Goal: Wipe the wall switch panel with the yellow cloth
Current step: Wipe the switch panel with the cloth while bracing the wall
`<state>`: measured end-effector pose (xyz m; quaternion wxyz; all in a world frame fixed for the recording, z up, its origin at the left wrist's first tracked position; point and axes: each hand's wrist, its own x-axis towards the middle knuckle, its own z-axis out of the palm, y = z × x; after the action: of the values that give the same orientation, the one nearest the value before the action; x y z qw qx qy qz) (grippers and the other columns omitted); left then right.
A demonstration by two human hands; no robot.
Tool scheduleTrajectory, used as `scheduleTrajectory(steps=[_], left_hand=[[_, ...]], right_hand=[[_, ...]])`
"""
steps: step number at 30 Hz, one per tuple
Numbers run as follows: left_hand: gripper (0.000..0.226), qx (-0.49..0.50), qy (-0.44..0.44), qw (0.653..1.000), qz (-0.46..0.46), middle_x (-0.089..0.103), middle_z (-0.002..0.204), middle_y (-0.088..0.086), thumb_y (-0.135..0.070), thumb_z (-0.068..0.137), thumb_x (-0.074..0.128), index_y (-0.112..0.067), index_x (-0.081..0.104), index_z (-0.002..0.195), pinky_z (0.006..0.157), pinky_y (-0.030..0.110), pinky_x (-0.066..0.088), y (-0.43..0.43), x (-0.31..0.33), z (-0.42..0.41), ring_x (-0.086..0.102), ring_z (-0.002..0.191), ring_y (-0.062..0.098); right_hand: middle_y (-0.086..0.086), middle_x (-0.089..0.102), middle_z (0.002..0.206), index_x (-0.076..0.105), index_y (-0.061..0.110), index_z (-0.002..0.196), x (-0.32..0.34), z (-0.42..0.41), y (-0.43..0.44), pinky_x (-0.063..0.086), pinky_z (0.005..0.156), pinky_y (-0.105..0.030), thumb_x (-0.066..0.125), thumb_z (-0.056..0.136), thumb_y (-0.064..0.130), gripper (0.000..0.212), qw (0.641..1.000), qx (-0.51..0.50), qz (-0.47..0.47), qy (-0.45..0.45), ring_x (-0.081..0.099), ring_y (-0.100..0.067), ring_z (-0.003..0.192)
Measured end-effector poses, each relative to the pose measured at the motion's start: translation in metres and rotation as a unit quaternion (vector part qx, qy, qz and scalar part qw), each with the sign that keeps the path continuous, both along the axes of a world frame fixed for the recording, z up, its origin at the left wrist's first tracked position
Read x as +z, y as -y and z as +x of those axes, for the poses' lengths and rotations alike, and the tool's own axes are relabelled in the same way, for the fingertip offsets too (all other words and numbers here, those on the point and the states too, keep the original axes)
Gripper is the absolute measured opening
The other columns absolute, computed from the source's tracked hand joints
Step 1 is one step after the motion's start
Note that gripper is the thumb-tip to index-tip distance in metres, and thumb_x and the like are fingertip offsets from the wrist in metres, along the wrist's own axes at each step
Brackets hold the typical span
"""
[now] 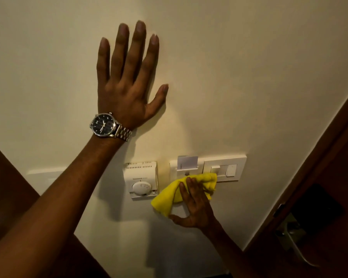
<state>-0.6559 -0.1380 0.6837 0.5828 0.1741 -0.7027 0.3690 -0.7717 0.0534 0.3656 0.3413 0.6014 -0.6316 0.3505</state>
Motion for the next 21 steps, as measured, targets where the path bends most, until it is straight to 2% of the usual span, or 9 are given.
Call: scheduleTrajectory(steps=[3, 6, 10, 12, 14, 15, 18, 20, 21], left_hand=[[0.076, -0.007, -0.005, 1.0, -0.003, 0.043, 0.163, 0.021, -0.062, 0.104, 0.043, -0.014, 0.036, 0.163, 0.125, 0.06, 0.029, 0.002, -0.002, -0.001, 0.039, 0.15, 0.045], [0.078, -0.003, -0.009, 1.0, -0.006, 0.044, 0.162, 0.018, -0.064, 0.102, 0.045, -0.017, 0.034, 0.163, 0.124, 0.059, 0.029, 0.008, -0.002, -0.005, 0.039, 0.149, 0.043], [0.078, -0.01, 0.007, 1.0, 0.008, 0.041, 0.164, 0.019, -0.063, 0.103, 0.044, -0.016, 0.033, 0.164, 0.127, 0.057, 0.025, 0.005, 0.001, -0.002, 0.034, 0.151, 0.042], [0.077, -0.005, 0.019, 1.0, 0.013, 0.041, 0.164, 0.021, -0.062, 0.104, 0.042, -0.014, 0.034, 0.163, 0.126, 0.057, 0.024, -0.002, 0.002, 0.003, 0.034, 0.152, 0.043], [0.077, -0.002, 0.038, 0.999, 0.025, 0.04, 0.164, 0.022, -0.063, 0.105, 0.04, -0.013, 0.035, 0.163, 0.126, 0.057, 0.024, -0.007, 0.006, 0.004, 0.034, 0.152, 0.043], [0.077, -0.003, 0.052, 0.998, 0.034, 0.039, 0.165, 0.022, -0.063, 0.105, 0.039, -0.012, 0.034, 0.163, 0.127, 0.058, 0.023, -0.01, 0.008, 0.005, 0.033, 0.152, 0.044], [0.078, -0.054, 0.075, 0.991, 0.101, 0.031, 0.167, 0.028, -0.06, 0.107, 0.039, -0.007, 0.031, 0.163, 0.129, 0.059, 0.016, -0.021, 0.008, 0.011, 0.025, 0.155, 0.046], [0.075, -0.148, 0.054, 0.967, 0.198, 0.023, 0.168, 0.031, -0.05, 0.108, 0.044, 0.0, 0.03, 0.162, 0.132, 0.056, 0.011, -0.047, -0.023, 0.027, 0.018, 0.158, 0.046], [0.072, -0.195, 0.024, 0.947, 0.255, 0.023, 0.169, 0.029, -0.043, 0.108, 0.048, 0.002, 0.031, 0.161, 0.134, 0.051, 0.012, -0.065, -0.054, 0.041, 0.017, 0.16, 0.044]], right_hand=[[-0.003, 0.0, 0.173, 0.008, 0.018, 0.165, 0.014, 0.0, 0.005, 0.015, 0.129, -0.04, 0.046, 0.095, 0.071, 0.095, 1.0, -0.009, -0.01, 0.002, 0.005, -0.023, 0.161], [-0.009, 0.004, 0.173, 0.014, 0.013, 0.164, 0.032, -0.01, 0.016, 0.013, 0.131, -0.043, 0.052, 0.093, 0.07, 0.099, 0.999, -0.013, -0.041, 0.011, 0.009, -0.029, 0.16], [-0.007, 0.001, 0.173, 0.007, 0.013, 0.165, -0.002, -0.009, 0.005, 0.011, 0.132, -0.042, 0.052, 0.093, 0.07, 0.102, 0.999, -0.034, 0.007, -0.035, 0.006, -0.026, 0.161], [-0.007, -0.003, 0.173, 0.004, 0.012, 0.164, -0.014, -0.01, 0.001, 0.005, 0.132, -0.04, 0.045, 0.098, 0.067, 0.095, 0.996, -0.055, 0.022, -0.063, 0.002, -0.024, 0.161], [-0.01, -0.006, 0.173, 0.002, 0.01, 0.164, -0.012, -0.013, 0.006, 0.001, 0.132, -0.039, 0.037, 0.107, 0.053, 0.079, 0.992, -0.09, 0.026, -0.087, -0.002, -0.025, 0.161], [-0.012, -0.008, 0.172, 0.001, 0.009, 0.164, -0.01, -0.013, 0.005, 0.0, 0.132, -0.039, 0.04, 0.108, 0.042, 0.076, 0.989, -0.108, 0.029, -0.101, -0.003, -0.026, 0.161], [-0.013, -0.009, 0.172, 0.002, 0.008, 0.164, -0.005, -0.006, -0.003, 0.001, 0.132, -0.038, 0.053, 0.096, 0.013, 0.085, 0.986, -0.122, 0.034, -0.112, 0.005, -0.031, 0.16], [-0.01, -0.007, 0.172, 0.007, 0.008, 0.164, -0.003, 0.005, -0.01, 0.012, 0.13, -0.039, 0.049, 0.094, 0.003, 0.082, 0.994, -0.091, 0.04, -0.053, 0.005, -0.029, 0.16], [-0.01, -0.003, 0.172, 0.016, 0.006, 0.163, -0.007, 0.014, -0.013, 0.021, 0.128, -0.042, 0.049, 0.093, -0.001, 0.078, 0.996, -0.076, 0.044, -0.005, 0.003, -0.027, 0.16]])
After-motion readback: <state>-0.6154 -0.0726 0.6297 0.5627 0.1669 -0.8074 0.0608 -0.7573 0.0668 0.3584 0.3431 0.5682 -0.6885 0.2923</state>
